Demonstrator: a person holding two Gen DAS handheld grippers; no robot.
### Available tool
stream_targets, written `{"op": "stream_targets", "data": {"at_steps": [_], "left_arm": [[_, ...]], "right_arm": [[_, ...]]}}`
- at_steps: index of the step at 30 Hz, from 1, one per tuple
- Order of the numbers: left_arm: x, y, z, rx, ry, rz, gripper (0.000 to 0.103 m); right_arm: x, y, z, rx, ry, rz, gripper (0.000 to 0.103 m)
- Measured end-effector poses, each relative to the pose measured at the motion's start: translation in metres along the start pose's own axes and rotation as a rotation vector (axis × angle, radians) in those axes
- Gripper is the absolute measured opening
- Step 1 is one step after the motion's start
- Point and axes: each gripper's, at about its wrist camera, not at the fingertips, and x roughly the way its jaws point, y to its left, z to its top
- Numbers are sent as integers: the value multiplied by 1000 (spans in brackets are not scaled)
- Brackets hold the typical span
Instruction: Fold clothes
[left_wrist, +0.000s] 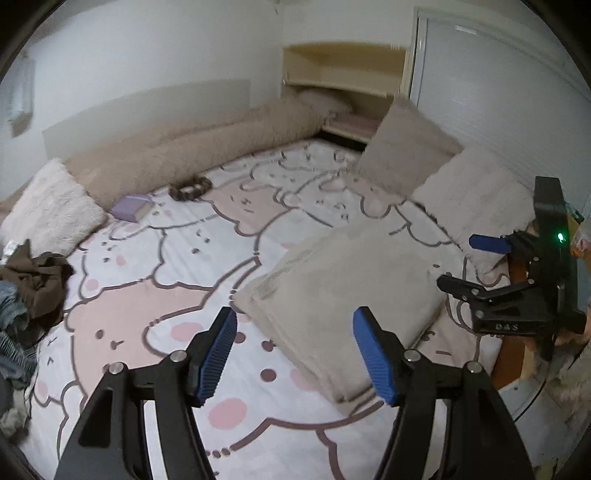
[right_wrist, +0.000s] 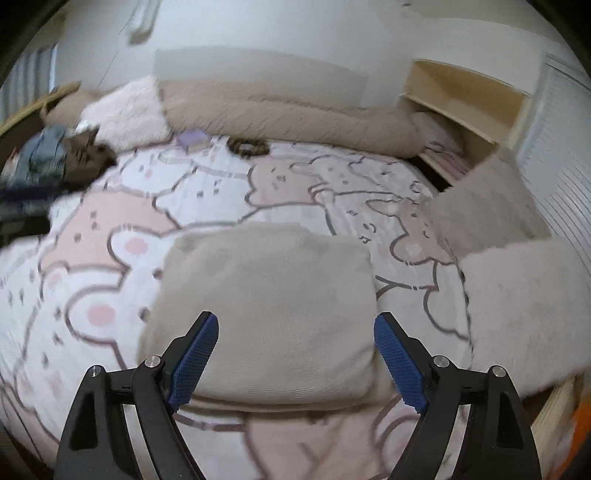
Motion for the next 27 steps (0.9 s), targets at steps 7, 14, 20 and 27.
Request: {"op": "stream_targets", "data": {"at_steps": [7,14,20,27], "left_arm": [[-73,25,-67,-78,-167,98,78],[-121,75,-122,-230,-205,209,102],[-160,98,-173,-297,-265,373,103],[-188,100,-214,-304,-264,520,103]], "right_arm": [[-59,58,-35,95,-167,-38,86],[-103,125,-74,104,-247,-31,95],[-142,173,-102,121,-343,-36,100],[-174,203,-119,186,-485,137,103]]}}
